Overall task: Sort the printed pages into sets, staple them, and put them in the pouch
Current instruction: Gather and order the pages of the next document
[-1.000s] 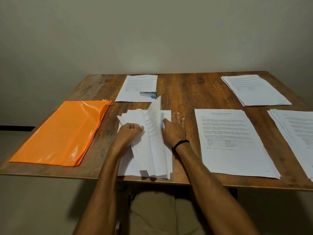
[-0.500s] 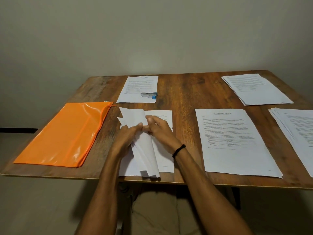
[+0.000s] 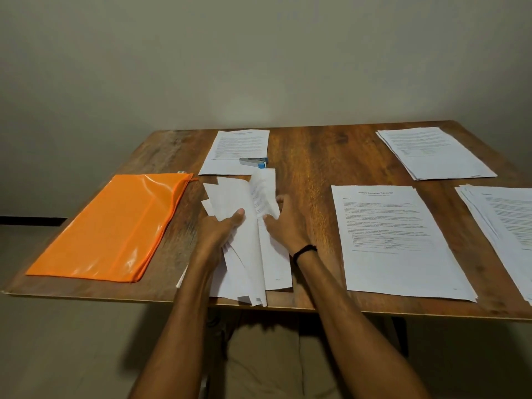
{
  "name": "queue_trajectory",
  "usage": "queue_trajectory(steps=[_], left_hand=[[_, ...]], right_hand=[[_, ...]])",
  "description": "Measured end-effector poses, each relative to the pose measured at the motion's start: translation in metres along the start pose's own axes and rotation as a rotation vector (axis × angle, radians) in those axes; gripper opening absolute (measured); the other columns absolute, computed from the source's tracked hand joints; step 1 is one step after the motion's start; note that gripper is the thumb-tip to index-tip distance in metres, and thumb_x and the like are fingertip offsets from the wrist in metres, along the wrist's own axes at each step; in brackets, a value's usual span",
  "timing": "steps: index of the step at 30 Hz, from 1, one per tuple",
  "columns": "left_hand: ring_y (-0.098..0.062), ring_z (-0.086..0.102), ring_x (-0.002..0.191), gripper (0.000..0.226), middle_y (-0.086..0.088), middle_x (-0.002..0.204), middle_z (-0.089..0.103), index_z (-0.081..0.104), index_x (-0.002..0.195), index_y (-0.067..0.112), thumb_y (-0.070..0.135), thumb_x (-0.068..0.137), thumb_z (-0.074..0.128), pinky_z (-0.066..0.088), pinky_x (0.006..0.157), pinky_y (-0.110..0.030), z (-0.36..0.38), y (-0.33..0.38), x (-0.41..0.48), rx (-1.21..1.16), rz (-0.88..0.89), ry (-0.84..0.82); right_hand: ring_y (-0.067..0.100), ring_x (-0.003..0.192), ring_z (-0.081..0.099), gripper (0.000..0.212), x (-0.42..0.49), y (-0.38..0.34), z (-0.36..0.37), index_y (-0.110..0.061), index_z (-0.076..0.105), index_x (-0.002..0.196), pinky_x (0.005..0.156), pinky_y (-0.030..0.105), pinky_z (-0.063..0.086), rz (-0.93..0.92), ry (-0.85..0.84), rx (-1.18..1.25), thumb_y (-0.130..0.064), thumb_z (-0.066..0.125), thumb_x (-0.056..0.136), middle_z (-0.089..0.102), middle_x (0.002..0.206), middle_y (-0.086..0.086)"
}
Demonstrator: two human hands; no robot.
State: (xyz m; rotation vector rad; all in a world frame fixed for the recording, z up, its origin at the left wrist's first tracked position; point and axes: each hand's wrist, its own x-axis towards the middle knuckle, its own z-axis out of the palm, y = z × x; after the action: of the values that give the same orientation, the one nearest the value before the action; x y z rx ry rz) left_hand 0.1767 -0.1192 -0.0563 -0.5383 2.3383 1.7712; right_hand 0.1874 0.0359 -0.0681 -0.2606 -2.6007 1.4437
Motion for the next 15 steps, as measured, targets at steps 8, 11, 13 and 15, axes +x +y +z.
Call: queue_trajectory(steps=[8,11,13,15], left_hand=[[-0.015,0.056,0.065,0.06,-0.008,0.079,0.061,0.053,0.075,0.012,0.065,0.097,0.036,0.046,0.058,-0.023,0.014,0.024,-0.02,0.032,0.045,0.133],[-0.026,0.063,0.09,0.057,-0.014,0.105,0.063,0.058,0.088,0.008,0.06,0.1,0.036,0.05,0.085,-0.034,0.014,0.028,-0.02,0.08,-0.015,0.152],[-0.028,0.063,0.1,0.049,-0.011,0.109,0.061,0.058,0.094,0.01,0.057,0.1,0.044,0.051,0.097,-0.039,0.015,0.025,-0.018,0.094,0.012,0.172],[-0.025,0.065,0.094,0.041,-0.008,0.102,0.063,0.056,0.086,0.014,0.052,0.1,0.049,0.053,0.09,-0.038,0.018,0.022,-0.018,0.119,0.102,0.23]], right_hand=[[0.015,0.107,0.062,0.03,-0.018,-0.011,-0.018,-0.01,0.07,0.118,0.082,0.016,0.045,-0.033,-0.059,0.211,-0.03,0.055,0.102,0.068,0.12,0.005],[0.013,0.07,0.063,0.059,-0.017,-0.01,-0.021,-0.01,0.068,0.072,0.062,0.024,0.044,0.081,-0.105,0.255,-0.064,0.055,0.091,0.072,0.078,0.006],[0.009,0.07,0.065,0.05,-0.017,-0.011,-0.024,-0.02,0.065,0.074,0.059,0.019,0.043,0.117,-0.105,0.28,-0.067,0.054,0.089,0.07,0.076,-0.004],[0.007,0.069,0.063,0.037,-0.017,-0.01,-0.028,-0.019,0.063,0.076,0.056,0.014,0.042,0.069,-0.118,0.177,-0.052,0.061,0.094,0.072,0.086,-0.003]])
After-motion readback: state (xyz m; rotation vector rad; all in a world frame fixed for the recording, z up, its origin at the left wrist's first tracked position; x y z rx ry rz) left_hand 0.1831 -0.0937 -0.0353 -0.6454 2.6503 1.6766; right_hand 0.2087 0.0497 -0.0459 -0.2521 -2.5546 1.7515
